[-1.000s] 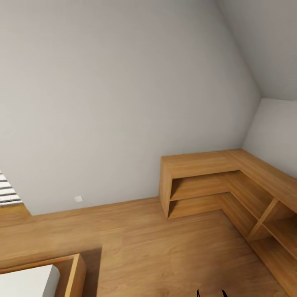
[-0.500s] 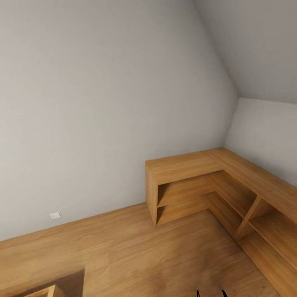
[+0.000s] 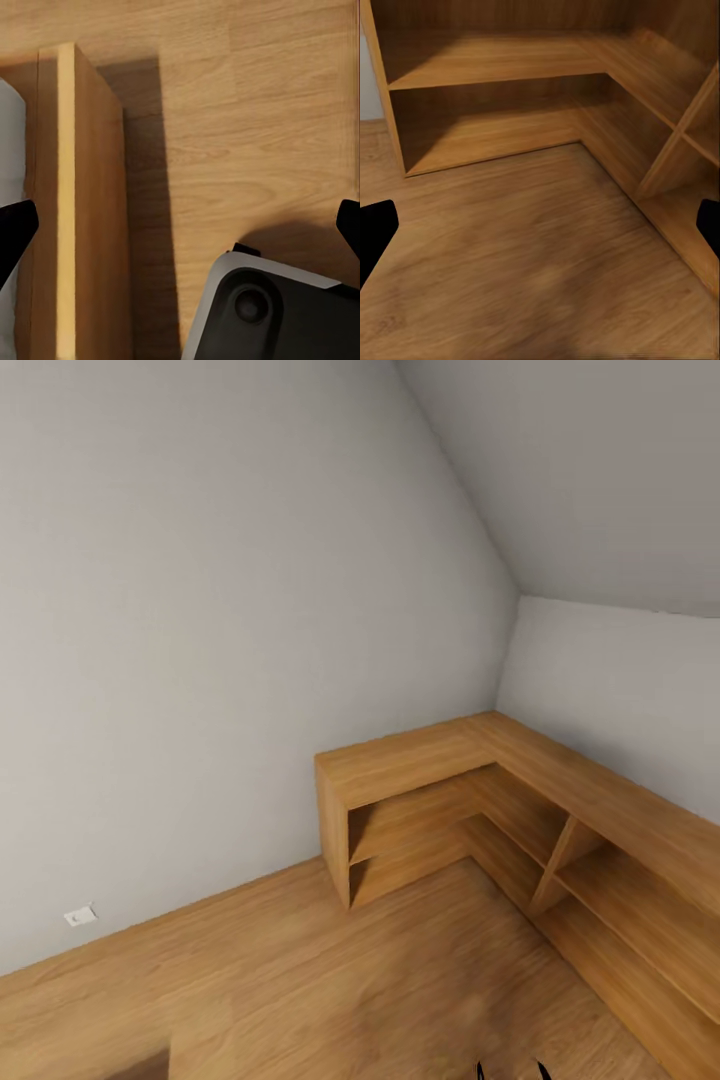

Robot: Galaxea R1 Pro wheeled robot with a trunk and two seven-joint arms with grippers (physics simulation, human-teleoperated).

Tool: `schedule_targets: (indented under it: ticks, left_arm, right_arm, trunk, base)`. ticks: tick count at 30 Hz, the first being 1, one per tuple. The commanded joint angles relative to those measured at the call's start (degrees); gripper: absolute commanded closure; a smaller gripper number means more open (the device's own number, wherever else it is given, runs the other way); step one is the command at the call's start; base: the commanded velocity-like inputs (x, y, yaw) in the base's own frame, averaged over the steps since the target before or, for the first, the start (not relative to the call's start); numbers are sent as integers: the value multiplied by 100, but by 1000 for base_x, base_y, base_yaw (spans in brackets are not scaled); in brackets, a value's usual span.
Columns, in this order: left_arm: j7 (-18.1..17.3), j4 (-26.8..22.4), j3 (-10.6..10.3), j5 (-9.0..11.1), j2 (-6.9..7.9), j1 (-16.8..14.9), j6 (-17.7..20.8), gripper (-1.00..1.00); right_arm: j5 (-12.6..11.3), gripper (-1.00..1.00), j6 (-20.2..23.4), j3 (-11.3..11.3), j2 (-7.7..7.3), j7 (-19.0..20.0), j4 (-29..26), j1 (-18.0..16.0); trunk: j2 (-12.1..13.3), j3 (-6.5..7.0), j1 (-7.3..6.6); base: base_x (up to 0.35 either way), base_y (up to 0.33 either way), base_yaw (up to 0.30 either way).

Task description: In the bedroom, organize the workspace by keeping the computer under the desk, ensuring the monitor is on the desk, placing the keyboard on the desk next to the monitor, placing the mouse on the desk next to the keyboard, moving the folder from the swivel chair onto the desk next to the mouse, stacking the notebook on top of the folder with the pen on top of the notebook, and positioning the swivel chair next to the desk.

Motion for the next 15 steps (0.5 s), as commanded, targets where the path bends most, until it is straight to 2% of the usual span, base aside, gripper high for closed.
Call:
schedule_targets:
  ticks: [1, 15]
  left_arm:
    - [37, -17, -50, 26, 3, 4, -1, -100]
    - [39, -17, -45, 21, 3, 4, -1, -100]
  right_arm:
    - [-23, -100, -12, 50, 3, -30, 8, -6]
    - [3, -100, -12, 58, 3, -30, 8, -6]
  trunk:
    - [-11, -8, 4]
    - [-11, 32, 4]
  base:
    - [1, 0, -282]
    - [4, 3, -284]
